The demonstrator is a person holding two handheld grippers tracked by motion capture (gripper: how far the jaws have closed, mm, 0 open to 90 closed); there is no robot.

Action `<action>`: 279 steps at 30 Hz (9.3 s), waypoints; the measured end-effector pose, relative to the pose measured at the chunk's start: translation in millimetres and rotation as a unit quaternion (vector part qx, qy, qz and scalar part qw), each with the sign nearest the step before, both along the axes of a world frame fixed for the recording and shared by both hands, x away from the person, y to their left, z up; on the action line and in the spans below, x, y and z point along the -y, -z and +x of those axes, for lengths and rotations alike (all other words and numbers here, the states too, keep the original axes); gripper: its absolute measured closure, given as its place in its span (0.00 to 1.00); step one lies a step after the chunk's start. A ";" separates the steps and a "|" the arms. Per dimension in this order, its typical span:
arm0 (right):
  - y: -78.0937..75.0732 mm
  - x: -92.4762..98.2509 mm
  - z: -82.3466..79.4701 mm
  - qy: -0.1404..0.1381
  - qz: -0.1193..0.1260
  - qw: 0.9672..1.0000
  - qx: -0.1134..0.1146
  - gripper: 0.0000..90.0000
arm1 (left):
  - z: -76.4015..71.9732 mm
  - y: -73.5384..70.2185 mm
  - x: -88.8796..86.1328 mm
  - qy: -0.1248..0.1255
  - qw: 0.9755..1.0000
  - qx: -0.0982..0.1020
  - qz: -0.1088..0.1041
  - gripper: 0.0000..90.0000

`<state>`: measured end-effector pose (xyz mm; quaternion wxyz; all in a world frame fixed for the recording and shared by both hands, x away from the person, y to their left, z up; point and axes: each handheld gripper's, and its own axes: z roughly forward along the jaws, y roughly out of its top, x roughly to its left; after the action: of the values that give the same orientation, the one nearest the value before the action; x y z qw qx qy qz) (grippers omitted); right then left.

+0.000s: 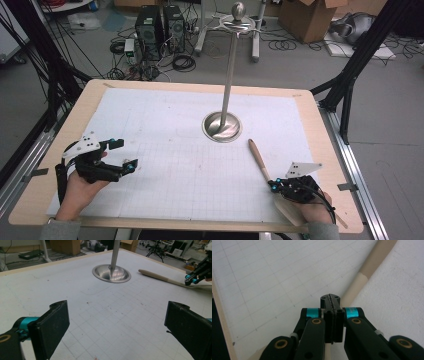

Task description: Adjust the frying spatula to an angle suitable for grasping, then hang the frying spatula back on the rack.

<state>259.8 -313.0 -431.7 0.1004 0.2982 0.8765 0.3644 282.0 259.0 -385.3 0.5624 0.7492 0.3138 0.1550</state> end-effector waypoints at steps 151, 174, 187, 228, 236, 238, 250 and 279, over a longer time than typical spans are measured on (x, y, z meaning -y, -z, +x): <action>-23.7 -42.2 0.5 0.057 0.109 0.992 0.029 0.16 | -5.8 -3.8 -9.1 -0.011 1.000 0.010 -0.017 0.07; -6.4 -33.9 -0.1 0.103 0.085 0.991 0.027 0.17 | -4.3 -1.9 -7.1 -0.007 1.000 0.005 -0.016 0.07; 7.2 -32.1 -1.4 0.124 0.069 0.989 0.034 0.26 | -3.6 -0.4 -8.0 -0.010 1.000 0.002 -0.017 0.07; 15.2 -36.9 -7.3 0.153 0.024 0.987 0.033 0.80 | -2.1 5.0 -9.6 -0.014 1.000 -0.005 -0.013 0.07; 14.8 -36.0 -7.0 0.163 0.030 0.986 0.027 0.84 | -2.2 4.8 -9.4 -0.013 1.000 -0.005 -0.013 0.07; 14.6 -35.3 -6.6 0.165 0.035 0.985 0.022 0.85 | -2.3 4.6 -9.5 -0.013 1.000 -0.004 -0.013 0.07; 12.8 -38.1 -5.3 0.148 0.036 0.988 0.015 0.87 | -2.0 4.4 -10.3 -0.014 1.000 -0.003 -0.014 0.07; -28.5 -10.0 -2.0 0.137 0.145 0.978 0.062 0.87 | -1.5 3.6 -6.8 -0.008 1.000 -0.003 -0.010 0.07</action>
<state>257.8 -303.0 -403.2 0.1590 0.4036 0.7574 0.4881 280.5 265.8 -388.9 0.5682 0.7412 0.3225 0.1540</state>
